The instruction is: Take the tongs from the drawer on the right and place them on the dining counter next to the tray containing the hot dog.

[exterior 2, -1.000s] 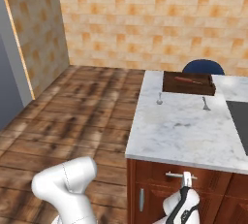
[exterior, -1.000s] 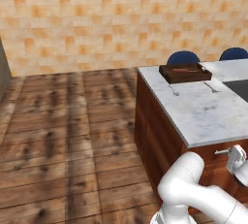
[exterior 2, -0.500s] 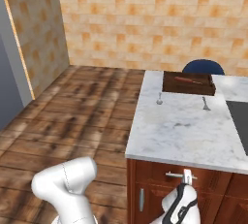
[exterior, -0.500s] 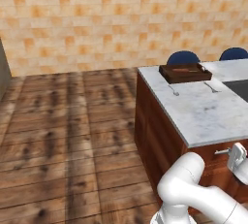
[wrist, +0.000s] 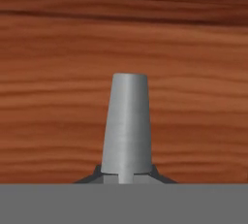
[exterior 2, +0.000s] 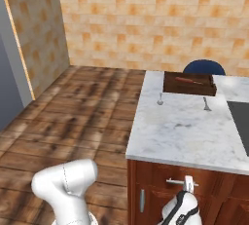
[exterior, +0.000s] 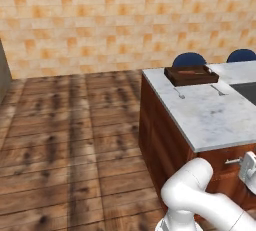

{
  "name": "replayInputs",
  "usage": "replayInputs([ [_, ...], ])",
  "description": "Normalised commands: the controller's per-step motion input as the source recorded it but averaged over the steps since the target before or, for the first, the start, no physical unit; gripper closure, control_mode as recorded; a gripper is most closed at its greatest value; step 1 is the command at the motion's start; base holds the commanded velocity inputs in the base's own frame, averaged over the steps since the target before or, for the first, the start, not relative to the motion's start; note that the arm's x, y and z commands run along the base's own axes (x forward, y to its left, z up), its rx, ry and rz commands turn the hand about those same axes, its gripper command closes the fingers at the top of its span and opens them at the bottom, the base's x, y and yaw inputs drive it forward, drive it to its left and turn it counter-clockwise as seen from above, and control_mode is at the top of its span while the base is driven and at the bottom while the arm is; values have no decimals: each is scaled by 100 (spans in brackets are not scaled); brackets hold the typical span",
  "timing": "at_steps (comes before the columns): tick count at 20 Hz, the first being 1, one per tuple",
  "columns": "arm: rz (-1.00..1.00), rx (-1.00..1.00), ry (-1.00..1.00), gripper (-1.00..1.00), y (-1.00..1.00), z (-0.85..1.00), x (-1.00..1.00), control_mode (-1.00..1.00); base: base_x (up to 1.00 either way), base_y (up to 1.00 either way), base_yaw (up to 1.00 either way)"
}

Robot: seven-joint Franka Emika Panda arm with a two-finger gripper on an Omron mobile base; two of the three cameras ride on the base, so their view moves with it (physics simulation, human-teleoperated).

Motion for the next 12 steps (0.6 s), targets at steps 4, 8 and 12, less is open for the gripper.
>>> replayInputs([
  [4, -3, 0, 0, 100, 0, 0, -85, -100, 0, 0, 0],
  [8, -3, 0, 0, 100, 0, 0, -72, -100, 0, 0, 0],
  [12, -3, 0, 0, 100, 0, 0, -56, -100, 0, 0, 0],
])
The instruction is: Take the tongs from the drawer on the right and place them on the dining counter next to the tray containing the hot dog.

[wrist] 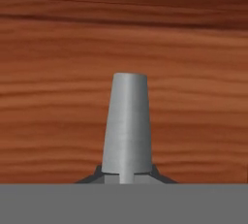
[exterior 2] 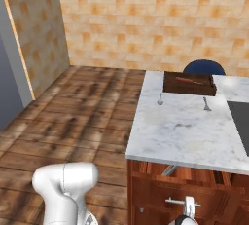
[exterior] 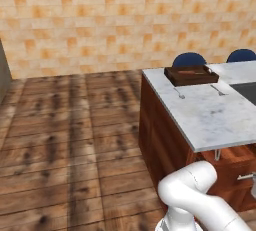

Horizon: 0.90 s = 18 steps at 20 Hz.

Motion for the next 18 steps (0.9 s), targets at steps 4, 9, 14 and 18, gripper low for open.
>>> replayInputs([
  [4, -3, 0, 0, 100, 0, 0, -53, -100, 0, 0, 0],
  [9, -2, 0, 0, 100, 0, 0, -27, -100, 0, 0, 0],
  [14, 0, 0, 0, 100, 0, 0, -1, -100, 0, 0, 0],
  [18, 0, 0, 0, -100, 0, 0, 0, -100, 0, 0, 0],
])
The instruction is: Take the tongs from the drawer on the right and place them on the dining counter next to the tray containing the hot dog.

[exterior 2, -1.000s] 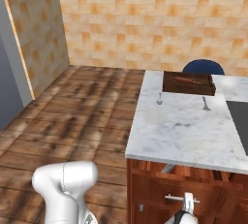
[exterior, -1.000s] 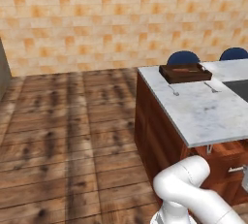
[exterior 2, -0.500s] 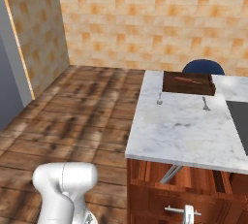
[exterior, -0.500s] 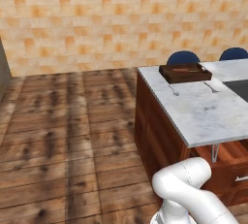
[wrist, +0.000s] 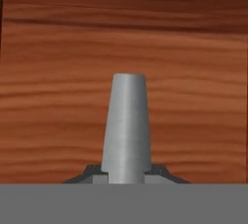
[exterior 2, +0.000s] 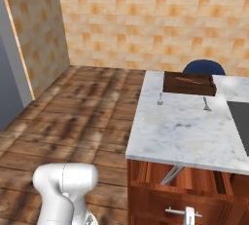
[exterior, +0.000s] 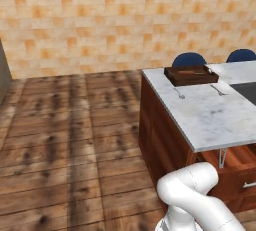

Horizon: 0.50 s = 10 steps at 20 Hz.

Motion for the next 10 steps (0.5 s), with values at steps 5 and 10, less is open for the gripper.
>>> replayInputs([
  [5, 0, 0, 0, -100, 0, 0, -11, -100, 0, 0, 0],
  [10, 0, 0, 0, -100, 0, 11, -22, -100, 0, 0, 0],
])
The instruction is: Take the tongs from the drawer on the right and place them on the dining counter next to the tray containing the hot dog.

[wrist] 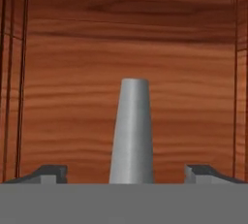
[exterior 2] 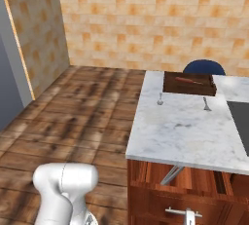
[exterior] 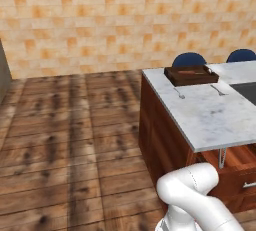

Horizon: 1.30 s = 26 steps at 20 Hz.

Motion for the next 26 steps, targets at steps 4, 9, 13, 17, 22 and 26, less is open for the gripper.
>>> replayInputs([
  [4, 0, 0, 0, -100, 0, 27, -28, -100, 0, 0, 0],
  [9, 0, 0, 4, -100, 0, 52, -15, -100, 0, 0, 0],
  [13, 0, -3, 25, -100, 0, 58, 0, -100, 0, 0, 0],
  [17, 0, -9, 33, -100, 4, 48, 0, -100, 0, 0, 0],
  [22, 0, -8, 31, -100, 5, 41, 0, -100, 0, 0, 0],
  [26, 2, -5, 25, -100, 4, 16, 10, -100, 0, 0, 0],
])
